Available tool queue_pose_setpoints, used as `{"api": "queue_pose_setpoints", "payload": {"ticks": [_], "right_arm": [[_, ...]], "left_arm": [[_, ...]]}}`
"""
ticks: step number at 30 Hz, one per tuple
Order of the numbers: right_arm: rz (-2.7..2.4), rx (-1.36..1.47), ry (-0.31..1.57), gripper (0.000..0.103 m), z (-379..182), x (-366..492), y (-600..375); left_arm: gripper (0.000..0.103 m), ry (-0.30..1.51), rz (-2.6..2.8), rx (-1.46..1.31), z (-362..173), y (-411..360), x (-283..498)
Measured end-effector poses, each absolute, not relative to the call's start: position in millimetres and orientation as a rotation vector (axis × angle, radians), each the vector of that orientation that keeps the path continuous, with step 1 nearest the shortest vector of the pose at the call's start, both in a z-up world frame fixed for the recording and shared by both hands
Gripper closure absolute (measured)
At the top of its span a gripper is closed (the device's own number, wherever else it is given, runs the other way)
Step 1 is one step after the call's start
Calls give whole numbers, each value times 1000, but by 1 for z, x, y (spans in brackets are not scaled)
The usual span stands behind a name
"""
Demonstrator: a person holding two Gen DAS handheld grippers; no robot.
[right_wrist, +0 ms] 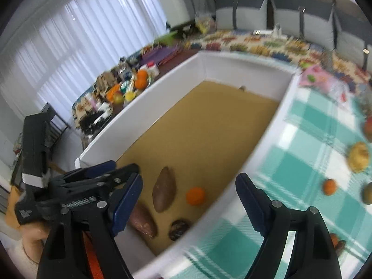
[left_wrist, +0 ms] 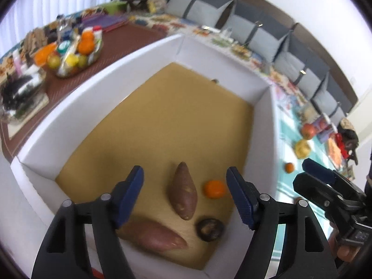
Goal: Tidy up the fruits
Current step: 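Carry the sweet potato and orange into the white box and release them, then withdraw both tools from the box and hover over the table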
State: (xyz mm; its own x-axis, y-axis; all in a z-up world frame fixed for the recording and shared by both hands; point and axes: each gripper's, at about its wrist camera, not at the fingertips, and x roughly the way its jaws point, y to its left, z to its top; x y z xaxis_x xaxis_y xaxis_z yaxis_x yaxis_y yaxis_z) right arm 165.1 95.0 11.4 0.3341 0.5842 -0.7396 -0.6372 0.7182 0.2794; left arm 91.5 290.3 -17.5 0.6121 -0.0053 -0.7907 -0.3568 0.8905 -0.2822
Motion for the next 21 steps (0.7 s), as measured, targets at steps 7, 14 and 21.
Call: {"api": "queue_pose_setpoints", "payload": {"ticks": [7, 14, 21], "right_arm": [[591, -131, 837, 18, -14, 131, -39], [276, -198, 845, 17, -69, 83, -179], [96, -61, 859, 17, -104, 50, -252]], "left_arm": [[24, 813, -14, -336, 12, 191, 77], [19, 871, -217, -214, -25, 64, 70], [19, 941, -225, -92, -99, -8, 77]]}}
